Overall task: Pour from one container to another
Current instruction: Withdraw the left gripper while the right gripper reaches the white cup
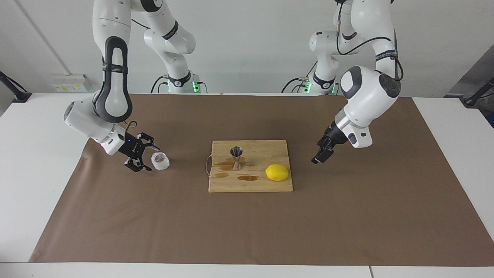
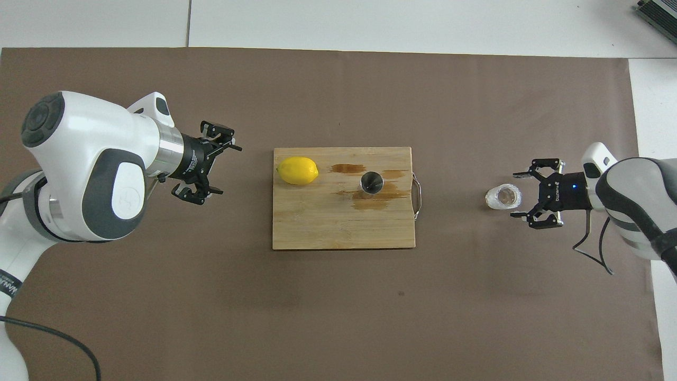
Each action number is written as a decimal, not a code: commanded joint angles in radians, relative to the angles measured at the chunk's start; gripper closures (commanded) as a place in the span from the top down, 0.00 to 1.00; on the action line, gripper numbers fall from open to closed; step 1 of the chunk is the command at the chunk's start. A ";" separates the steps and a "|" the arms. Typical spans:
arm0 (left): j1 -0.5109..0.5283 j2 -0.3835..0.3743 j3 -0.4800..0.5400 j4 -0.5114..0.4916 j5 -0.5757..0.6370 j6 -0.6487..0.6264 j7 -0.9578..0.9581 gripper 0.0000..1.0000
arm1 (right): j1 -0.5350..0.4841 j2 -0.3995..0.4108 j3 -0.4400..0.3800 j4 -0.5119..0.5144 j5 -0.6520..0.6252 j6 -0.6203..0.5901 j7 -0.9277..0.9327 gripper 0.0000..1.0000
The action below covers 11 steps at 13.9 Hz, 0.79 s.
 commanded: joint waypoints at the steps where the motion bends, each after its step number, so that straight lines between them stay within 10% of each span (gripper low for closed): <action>1: 0.046 -0.010 -0.003 0.058 0.096 -0.094 0.113 1.00 | 0.000 0.013 0.007 -0.003 0.068 0.002 -0.036 1.00; 11: 0.133 -0.042 0.003 0.086 0.238 -0.162 0.777 1.00 | 0.033 0.019 0.010 -0.004 0.110 0.013 -0.068 1.00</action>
